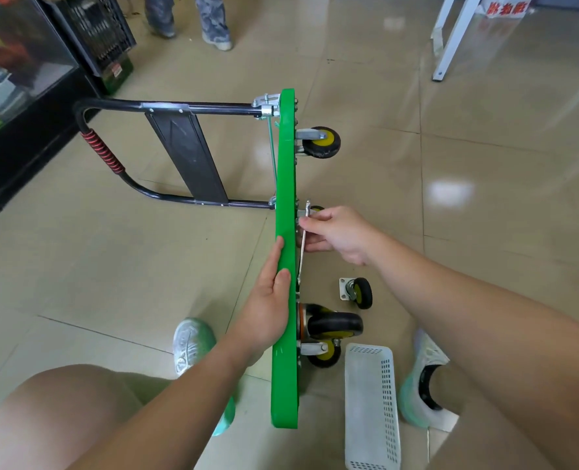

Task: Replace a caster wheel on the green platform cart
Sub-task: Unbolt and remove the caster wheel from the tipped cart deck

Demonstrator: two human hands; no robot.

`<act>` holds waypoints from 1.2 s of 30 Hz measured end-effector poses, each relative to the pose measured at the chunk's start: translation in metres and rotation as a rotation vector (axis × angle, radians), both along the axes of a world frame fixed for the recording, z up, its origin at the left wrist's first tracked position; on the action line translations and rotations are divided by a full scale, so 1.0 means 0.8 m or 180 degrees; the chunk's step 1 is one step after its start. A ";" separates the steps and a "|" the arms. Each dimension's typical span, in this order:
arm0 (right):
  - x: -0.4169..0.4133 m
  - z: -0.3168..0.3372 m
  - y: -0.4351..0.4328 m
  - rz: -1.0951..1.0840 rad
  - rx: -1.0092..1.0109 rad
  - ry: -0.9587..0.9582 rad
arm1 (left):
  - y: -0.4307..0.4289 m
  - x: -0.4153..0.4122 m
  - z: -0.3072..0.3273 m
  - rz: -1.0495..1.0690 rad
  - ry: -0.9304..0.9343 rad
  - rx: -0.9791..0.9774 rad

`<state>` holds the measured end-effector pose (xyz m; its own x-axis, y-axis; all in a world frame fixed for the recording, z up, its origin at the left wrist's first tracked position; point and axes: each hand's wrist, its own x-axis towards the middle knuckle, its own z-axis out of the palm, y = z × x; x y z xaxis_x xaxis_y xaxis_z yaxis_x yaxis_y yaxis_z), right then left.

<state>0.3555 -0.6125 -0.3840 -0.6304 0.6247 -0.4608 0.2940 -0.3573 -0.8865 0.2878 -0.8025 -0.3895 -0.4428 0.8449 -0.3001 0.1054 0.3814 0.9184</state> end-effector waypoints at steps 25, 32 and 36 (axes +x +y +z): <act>0.015 0.025 -0.035 -0.0121 0.0291 0.0191 | 0.001 0.003 -0.001 0.0057 0.0005 0.0048; 0.036 0.051 -0.071 -0.0051 0.0811 0.0301 | 0.000 0.005 0.004 0.0092 -0.0008 0.0032; 0.044 0.057 -0.092 0.0002 0.1152 0.0288 | -0.001 0.005 0.005 0.0070 0.0047 0.0017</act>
